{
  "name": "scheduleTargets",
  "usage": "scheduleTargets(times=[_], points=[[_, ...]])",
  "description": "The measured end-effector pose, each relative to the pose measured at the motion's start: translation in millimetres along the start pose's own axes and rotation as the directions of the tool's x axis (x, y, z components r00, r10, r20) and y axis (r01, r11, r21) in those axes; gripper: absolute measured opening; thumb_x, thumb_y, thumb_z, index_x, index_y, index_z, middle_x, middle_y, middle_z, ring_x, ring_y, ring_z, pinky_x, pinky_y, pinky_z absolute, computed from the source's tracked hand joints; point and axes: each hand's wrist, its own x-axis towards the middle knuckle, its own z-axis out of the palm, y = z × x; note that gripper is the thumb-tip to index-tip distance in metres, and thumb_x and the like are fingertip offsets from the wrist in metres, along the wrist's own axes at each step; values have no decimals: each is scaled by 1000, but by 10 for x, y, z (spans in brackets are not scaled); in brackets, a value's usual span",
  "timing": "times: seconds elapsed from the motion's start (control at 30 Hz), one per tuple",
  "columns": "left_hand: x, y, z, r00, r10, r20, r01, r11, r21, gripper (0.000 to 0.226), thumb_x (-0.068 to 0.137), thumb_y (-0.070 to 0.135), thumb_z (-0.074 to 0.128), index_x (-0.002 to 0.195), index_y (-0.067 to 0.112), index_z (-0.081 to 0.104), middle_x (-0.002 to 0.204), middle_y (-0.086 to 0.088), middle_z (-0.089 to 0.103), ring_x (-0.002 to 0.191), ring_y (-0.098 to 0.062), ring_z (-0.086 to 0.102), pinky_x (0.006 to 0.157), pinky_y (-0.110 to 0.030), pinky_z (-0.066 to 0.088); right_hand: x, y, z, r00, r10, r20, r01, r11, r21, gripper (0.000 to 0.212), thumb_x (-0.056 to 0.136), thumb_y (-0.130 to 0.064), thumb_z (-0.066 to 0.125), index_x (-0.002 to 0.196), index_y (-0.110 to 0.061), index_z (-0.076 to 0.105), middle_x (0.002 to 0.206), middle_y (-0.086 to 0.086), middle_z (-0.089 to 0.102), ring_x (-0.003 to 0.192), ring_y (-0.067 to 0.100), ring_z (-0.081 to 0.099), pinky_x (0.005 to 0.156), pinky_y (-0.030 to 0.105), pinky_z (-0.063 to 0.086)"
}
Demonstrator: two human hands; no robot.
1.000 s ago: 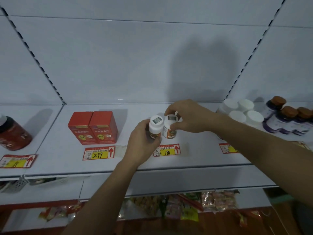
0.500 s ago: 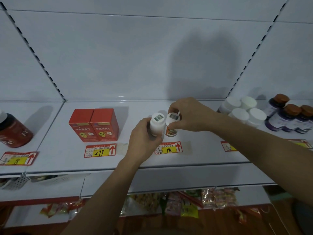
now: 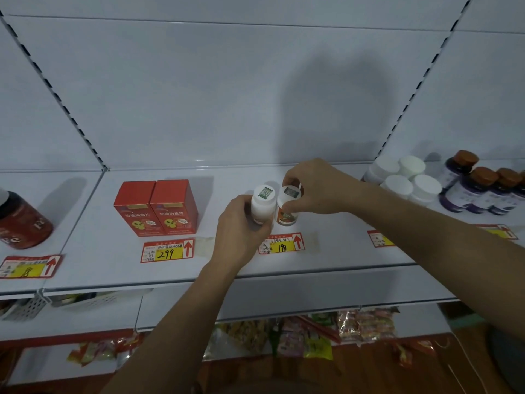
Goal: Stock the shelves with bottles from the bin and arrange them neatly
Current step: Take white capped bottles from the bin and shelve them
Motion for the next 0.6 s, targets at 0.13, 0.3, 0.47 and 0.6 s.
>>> scheduleTargets(times=[0.13, 0.3, 0.47, 0.6], points=[[-5, -17, 2, 1000, 17, -3, -17, 1000, 8, 59, 79, 33, 84, 129, 20, 56, 131, -1, 64, 117, -22, 63, 101, -43, 52, -14, -4, -4, 1000, 0, 9, 0, 1000, -15, 46, 80, -45, 79, 114, -15, 69, 104, 0, 66, 87, 15, 58, 77, 28, 49], [-1, -49, 19, 1000, 15, 5, -15, 1000, 17, 59, 77, 31, 86, 127, 20, 56, 128, 0, 65, 114, -19, 63, 96, -33, 51, -39, -21, 4, 1000, 21, 10, -21, 1000, -8, 46, 80, -45, 79, 113, -14, 70, 104, 0, 67, 88, 16, 59, 79, 31, 52], [-38, 45, -54, 997, 20, 75, -22, 1000, 20, 67, 80, 36, 83, 136, 22, 50, 136, 1, 59, 122, -19, 58, 92, -24, 41, -59, -48, -79, 997, 20, 78, -17, 999, -44, 62, 81, -53, 77, 129, -17, 62, 118, 0, 63, 94, 14, 55, 83, 30, 48], [-188, 226, -609, 971, 235, 44, -239, 961, 138, 65, 90, 25, 62, 149, 14, 36, 148, -4, 46, 133, -18, 45, 106, -30, 38, 4, -73, -399, 999, -39, 20, 40, 996, -81, 68, 92, -60, 58, 147, -22, 47, 144, 1, 51, 125, 19, 51, 107, 35, 41]])
